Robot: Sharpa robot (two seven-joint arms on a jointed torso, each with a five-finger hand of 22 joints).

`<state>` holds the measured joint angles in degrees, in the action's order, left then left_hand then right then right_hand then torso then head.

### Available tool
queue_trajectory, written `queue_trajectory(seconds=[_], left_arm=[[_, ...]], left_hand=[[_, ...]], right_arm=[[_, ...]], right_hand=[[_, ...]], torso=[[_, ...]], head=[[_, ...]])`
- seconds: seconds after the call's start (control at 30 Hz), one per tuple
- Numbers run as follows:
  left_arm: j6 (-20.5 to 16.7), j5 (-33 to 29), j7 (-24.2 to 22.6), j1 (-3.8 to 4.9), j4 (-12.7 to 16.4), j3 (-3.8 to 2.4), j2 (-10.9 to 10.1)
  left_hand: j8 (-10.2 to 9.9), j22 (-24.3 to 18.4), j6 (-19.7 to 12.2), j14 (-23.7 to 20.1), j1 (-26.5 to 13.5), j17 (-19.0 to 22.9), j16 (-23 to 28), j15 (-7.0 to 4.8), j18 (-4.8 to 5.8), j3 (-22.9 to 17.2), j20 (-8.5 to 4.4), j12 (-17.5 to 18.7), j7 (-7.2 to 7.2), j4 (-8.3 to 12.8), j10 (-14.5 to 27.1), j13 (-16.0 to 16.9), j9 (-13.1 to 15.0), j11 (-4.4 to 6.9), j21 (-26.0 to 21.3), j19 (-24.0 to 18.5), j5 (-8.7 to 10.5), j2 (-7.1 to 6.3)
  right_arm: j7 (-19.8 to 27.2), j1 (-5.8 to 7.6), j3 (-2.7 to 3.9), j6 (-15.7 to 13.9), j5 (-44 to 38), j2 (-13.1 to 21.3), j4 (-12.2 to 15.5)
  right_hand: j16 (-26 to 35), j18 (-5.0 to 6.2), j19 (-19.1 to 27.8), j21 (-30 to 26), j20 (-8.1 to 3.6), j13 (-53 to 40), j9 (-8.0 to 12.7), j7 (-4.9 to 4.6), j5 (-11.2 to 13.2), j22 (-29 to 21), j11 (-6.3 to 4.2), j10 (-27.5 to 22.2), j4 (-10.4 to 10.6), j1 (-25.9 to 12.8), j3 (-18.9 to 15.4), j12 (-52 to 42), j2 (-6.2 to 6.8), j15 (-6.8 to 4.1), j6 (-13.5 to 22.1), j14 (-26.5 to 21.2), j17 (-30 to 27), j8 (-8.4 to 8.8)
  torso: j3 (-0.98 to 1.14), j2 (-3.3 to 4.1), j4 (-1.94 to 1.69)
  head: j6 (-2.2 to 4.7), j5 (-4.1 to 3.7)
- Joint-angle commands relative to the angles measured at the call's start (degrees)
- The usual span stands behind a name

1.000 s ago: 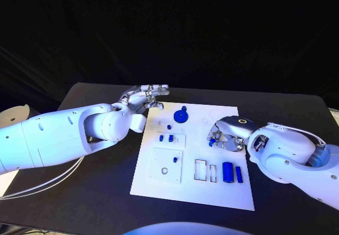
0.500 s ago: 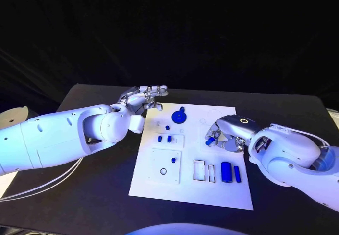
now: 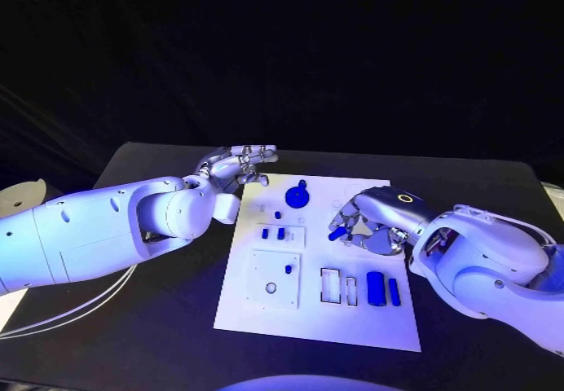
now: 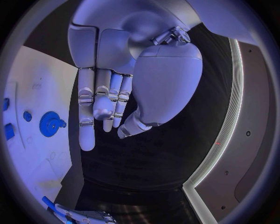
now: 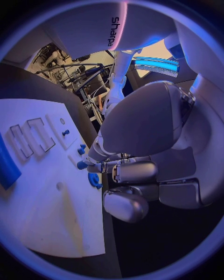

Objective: Assemble the parts on the task board

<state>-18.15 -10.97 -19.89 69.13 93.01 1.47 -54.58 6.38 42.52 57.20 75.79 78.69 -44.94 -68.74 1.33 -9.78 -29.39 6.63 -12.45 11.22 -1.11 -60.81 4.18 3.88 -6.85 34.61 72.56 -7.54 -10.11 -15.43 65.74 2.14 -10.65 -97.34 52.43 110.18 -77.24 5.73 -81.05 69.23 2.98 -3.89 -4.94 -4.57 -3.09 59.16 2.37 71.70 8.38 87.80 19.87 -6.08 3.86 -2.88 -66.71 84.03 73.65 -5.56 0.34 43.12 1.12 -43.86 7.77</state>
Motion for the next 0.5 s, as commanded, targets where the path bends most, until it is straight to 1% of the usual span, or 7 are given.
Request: queue_trajectory(seconds=[0.03, 0.13, 0.23, 0.3, 0.33, 0.4, 0.5], left_arm=[[1.3, 0.3, -0.1, 0.00, 0.0, -0.03, 0.2], [1.4, 0.3, 0.0, -0.01, -0.1, -0.03, 0.4], [1.5, 0.3, 0.0, -0.02, -0.2, -0.03, 0.6], [1.5, 0.3, 0.0, -0.03, -0.2, -0.03, 0.7], [1.6, 0.3, 0.1, -0.03, -0.2, -0.03, 0.8], [1.6, 0.3, 0.1, -0.03, -0.2, -0.03, 0.8], [1.6, 0.3, 0.1, -0.03, 0.0, -0.03, 0.7]], left_hand=[[0.2, -0.1, -0.4, -0.4, -0.2, 0.1, -0.3, 0.13, -0.62, 0.1, 0.16, -0.4, 0.00, 0.1, 0.4, 0.0, 0.0, -0.03, -0.3, 0.0, -0.24, 0.31], [0.2, -0.1, -0.5, -0.4, -0.2, 0.2, -0.3, 0.13, -0.62, 0.2, 0.16, -0.4, 0.02, 0.1, 0.5, 0.0, 0.0, -0.05, -0.3, 0.0, -0.24, 0.32], [0.2, -0.1, -0.5, -0.4, -0.2, 0.2, -0.3, 0.13, -0.62, 0.2, 0.16, -0.4, 0.03, 0.1, 0.5, 0.0, 0.0, -0.05, -0.3, 0.0, -0.24, 0.32], [0.2, -0.1, -0.5, -0.4, -0.2, 0.2, -0.3, 0.13, -0.62, 0.2, 0.16, -0.4, 0.03, 0.1, 0.5, 0.0, 0.0, -0.05, -0.3, 0.0, -0.24, 0.32], [0.2, -0.1, -0.5, -0.4, -0.2, 0.2, -0.3, 0.13, -0.62, 0.2, 0.16, -0.4, 0.03, 0.1, 0.5, 0.0, 0.0, -0.05, -0.3, 0.0, -0.24, 0.32], [0.2, -0.1, -0.5, -0.4, -0.2, 0.2, -0.3, 0.13, -0.62, 0.2, 0.16, -0.4, 0.03, 0.1, 0.5, 0.0, 0.0, -0.05, -0.3, 0.0, -0.24, 0.32], [0.2, -0.1, -0.5, -0.4, -0.2, 0.2, -0.3, 0.13, -0.62, 0.2, 0.16, -0.4, 0.03, 0.1, 0.5, 0.0, 0.0, -0.05, -0.3, 0.0, -0.24, 0.32]], right_arm=[[1.5, -0.17, 0.01, -0.7, 0.6, -1.5, 1.2], [2.2, -0.74, -0.02, -0.7, 0.4, -3.7, 1.7], [3.0, -1.75, -0.06, -0.6, 0.0, -6.2, 1.4], [3.4, -2.63, -0.11, -0.4, -0.4, -7.8, 1.0], [3.8, -3.59, -0.15, -0.1, -0.7, -9.1, 0.5], [4.2, -4.81, -0.21, 0.4, -1.1, -10.6, -0.2], [4.7, -6.27, -0.38, 1.4, -0.8, -12.5, -1.6]], right_hand=[[-0.2, 0.14, -0.1, 0.2, 0.19, 0.0, -1.2, -1.00, 0.2, 0.0, -0.19, 0.3, 0.1, -0.6, 0.3, 0.4, 0.11, 0.25, -0.7, 3.2, 0.0, -0.18], [-0.2, 0.16, -0.1, 0.1, 0.20, 0.0, -1.2, -1.02, 0.2, -0.1, -0.17, 0.3, 0.1, -0.6, 0.3, 0.4, 0.12, 0.28, -0.7, 3.2, 0.0, -0.17], [-0.2, 0.16, -0.1, 0.1, 0.23, 0.0, -1.2, -1.10, 0.2, -0.1, -0.13, 0.3, 0.0, -0.7, 0.4, 0.5, 0.11, 0.36, -0.7, 3.2, 0.0, -0.15], [-0.1, 0.17, -0.1, 0.1, 0.26, 0.0, -1.3, -1.16, 0.2, -0.1, -0.09, 0.4, -0.1, -0.7, 0.5, 0.5, 0.12, 0.42, -0.8, 3.1, -0.1, -0.13], [-0.1, 0.17, 0.0, 0.0, 0.28, 0.0, -1.3, -1.21, 0.2, -0.2, -0.05, 0.4, -0.2, -0.6, 0.6, 0.5, 0.12, 0.46, -0.8, 3.1, -0.1, -0.12], [-0.1, 0.18, 0.0, 0.0, 0.29, 0.0, -1.3, -1.24, 0.2, -0.2, -0.03, 0.4, -0.2, -0.7, 0.6, 0.6, 0.13, 0.48, -0.8, 3.1, -0.1, -0.11], [-0.1, 0.18, 0.0, 0.0, 0.36, 0.0, -1.3, -1.35, 0.2, -0.2, 0.10, 0.5, -0.3, -0.9, 0.6, 0.7, 0.27, 0.60, -0.8, 3.1, -0.1, -0.08]], torso=[[0.05, 0.04, -0.07], [-0.01, 0.05, -0.19], [-0.02, 0.04, -0.09], [0.00, 0.05, -0.10], [-0.02, 0.12, -0.18], [-0.06, 0.16, -0.22], [-0.05, 0.19, -0.05]], head=[[0.00, 0.12], [-0.08, 0.14], [-0.20, 0.38], [-0.33, 0.54], [-0.46, 0.59], [-0.51, 0.67], [-0.75, 1.05]])
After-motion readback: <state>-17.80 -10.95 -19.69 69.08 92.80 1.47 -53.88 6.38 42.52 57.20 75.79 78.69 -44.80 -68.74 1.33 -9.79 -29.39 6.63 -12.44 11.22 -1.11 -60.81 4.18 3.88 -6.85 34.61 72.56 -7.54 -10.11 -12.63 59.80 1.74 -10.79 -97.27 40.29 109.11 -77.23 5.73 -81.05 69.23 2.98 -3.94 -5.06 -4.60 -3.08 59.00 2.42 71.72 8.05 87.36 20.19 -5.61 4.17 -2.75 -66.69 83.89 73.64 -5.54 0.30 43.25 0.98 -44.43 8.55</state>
